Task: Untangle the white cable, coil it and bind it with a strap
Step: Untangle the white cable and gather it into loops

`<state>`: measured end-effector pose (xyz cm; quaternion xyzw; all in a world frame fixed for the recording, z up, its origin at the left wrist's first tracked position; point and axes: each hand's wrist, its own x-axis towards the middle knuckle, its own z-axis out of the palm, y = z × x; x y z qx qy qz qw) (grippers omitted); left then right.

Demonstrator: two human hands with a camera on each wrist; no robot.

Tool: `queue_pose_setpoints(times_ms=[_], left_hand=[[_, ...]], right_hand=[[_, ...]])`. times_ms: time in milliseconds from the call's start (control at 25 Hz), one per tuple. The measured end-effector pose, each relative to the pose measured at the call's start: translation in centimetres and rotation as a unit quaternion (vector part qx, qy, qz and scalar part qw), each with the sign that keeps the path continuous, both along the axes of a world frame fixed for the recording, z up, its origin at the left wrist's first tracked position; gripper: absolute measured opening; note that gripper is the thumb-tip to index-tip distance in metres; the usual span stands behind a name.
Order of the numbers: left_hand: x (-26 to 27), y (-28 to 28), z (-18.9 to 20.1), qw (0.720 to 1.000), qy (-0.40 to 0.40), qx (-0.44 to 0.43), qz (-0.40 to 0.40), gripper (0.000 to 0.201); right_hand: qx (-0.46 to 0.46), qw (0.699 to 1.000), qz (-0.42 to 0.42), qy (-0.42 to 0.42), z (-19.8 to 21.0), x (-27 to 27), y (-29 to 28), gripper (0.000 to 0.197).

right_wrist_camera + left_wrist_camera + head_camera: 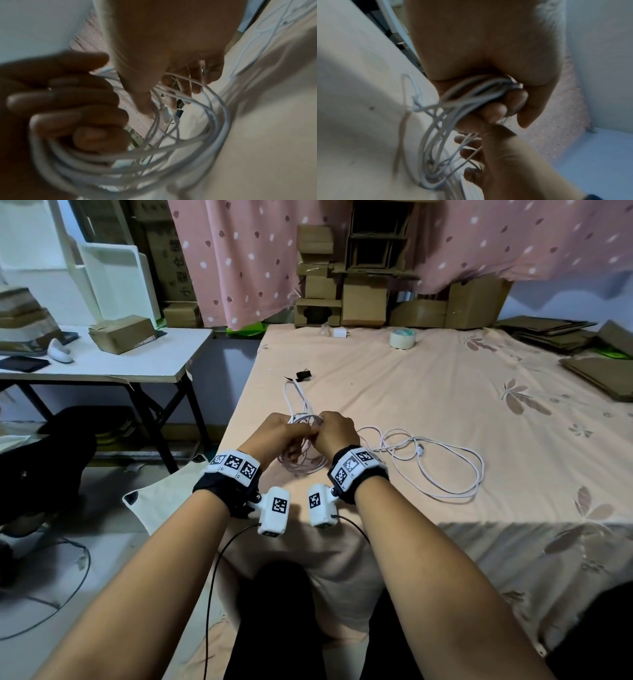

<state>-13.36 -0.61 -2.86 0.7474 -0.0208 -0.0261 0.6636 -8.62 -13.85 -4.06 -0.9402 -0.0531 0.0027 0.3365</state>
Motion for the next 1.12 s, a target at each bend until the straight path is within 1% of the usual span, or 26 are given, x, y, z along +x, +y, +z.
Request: queue_pose_setpoints(times_ms=[40,80,160,200,280,320,400,440,480,520,560,600,640,720,760,800,840,880,920,960,1000,1040,1120], left_hand=[[0.0,-0.1,0.5,1.000,-0.017,0.017,0.000,0.039],[0.1,0.0,1.1,0.999,-0.037,0.017,0.003,0.041],[0.3,0.3,2.1,0.998,-0.067,-0.018,0.003,0.036],[0.2,0.2,2.5,0.996,-0.078,-0.047,0.008,0.032],[0.0,-0.3,2.7,0.989,-0.094,-0.112,0.035,0.029],[-0.1,-0.8,2.6,0.984,-0.092,-0.144,0.052,0.032],[-0.3,-1.2,2.7,0.979,-0.057,-0.186,0.066,0.038],[-0.3,-0.9,3.0,0.982,-0.030,-0.178,0.061,0.037],[-0.1,-0.5,3.4,0.990,-0.003,-0.133,0.049,0.036],[0.1,0.1,3.7,0.997,0.016,-0.061,0.035,0.033],[0.3,0.6,4.0,0.999,0.024,0.033,0.026,0.029],[0.7,1.0,4.2,0.991,0.022,0.130,0.026,0.026],[0.8,0.9,4.3,0.975,0.014,0.219,0.033,0.024],[0.9,0.2,4.4,0.935,-0.030,0.352,0.041,0.021],[1.0,-0.3,4.2,0.913,-0.064,0.401,0.040,0.019],[1.0,-0.8,4.2,0.897,-0.091,0.431,0.035,0.013],[1.1,-1.0,4.2,0.887,-0.122,0.444,0.034,0.004],[1.1,-1.2,4.4,0.884,-0.144,0.443,0.042,0.006],[1.3,-1.2,4.4,0.886,-0.161,0.431,0.052,0.009],[1.4,-1.3,4.7,0.902,-0.167,0.392,0.069,0.007],[1.5,-1.3,4.7,0.921,-0.173,0.339,0.089,0.009],[1.4,-1.2,4.8,0.939,-0.167,0.279,0.113,0.015],[1.7,-0.9,4.8,0.960,-0.165,0.153,0.170,0.017]], right_hand=[[-0.009,1.000,-0.009,0.000,-0.3,0.0,-0.1,0.028],[0.003,0.999,-0.029,0.013,-0.6,0.1,-0.3,0.039],[0.045,0.995,-0.077,0.043,-1.2,0.4,-0.9,0.052],[0.057,0.993,-0.086,0.057,-1.3,0.7,-1.2,0.055],[0.077,0.990,-0.085,0.085,-1.1,1.5,-1.5,0.055],[0.093,0.987,-0.080,0.101,-0.6,1.7,-1.7,0.054],[0.138,0.981,-0.041,0.130,0.5,1.2,-1.9,0.043],[0.152,0.977,-0.011,0.148,1.0,0.9,-2.0,0.038],[0.158,0.972,0.009,0.171,1.3,0.8,-2.2,0.040],[0.165,0.967,0.014,0.195,1.4,0.9,-2.4,0.052],[0.178,0.961,0.012,0.210,1.7,1.1,-2.6,0.071],[0.184,0.960,0.004,0.209,2.3,1.1,-2.8,0.087],[0.181,0.966,-0.003,0.186,3.0,1.2,-2.9,0.098],[0.124,0.989,-0.001,0.084,4.9,1.0,-2.9,0.105],[0.075,0.997,0.024,0.021,5.8,0.6,-2.6,0.105],[0.032,0.996,0.074,-0.027,6.5,0.2,-2.0,0.101],[0.016,0.990,0.137,-0.039,7.1,-0.1,-1.5,0.093],[0.040,0.980,0.194,-0.023,7.3,-0.2,-1.2,0.081],[0.094,0.970,0.223,-0.002,7.1,0.0,-1.2,0.068],[0.152,0.963,0.224,0.007,6.9,0.2,-1.5,0.056],[0.192,0.958,0.211,0.012,6.8,0.3,-1.9,0.045],[0.207,0.957,0.203,0.018,6.9,0.3,-2.5,0.037],[0.181,0.962,0.203,0.022,7.0,0.1,-3.4,0.030]])
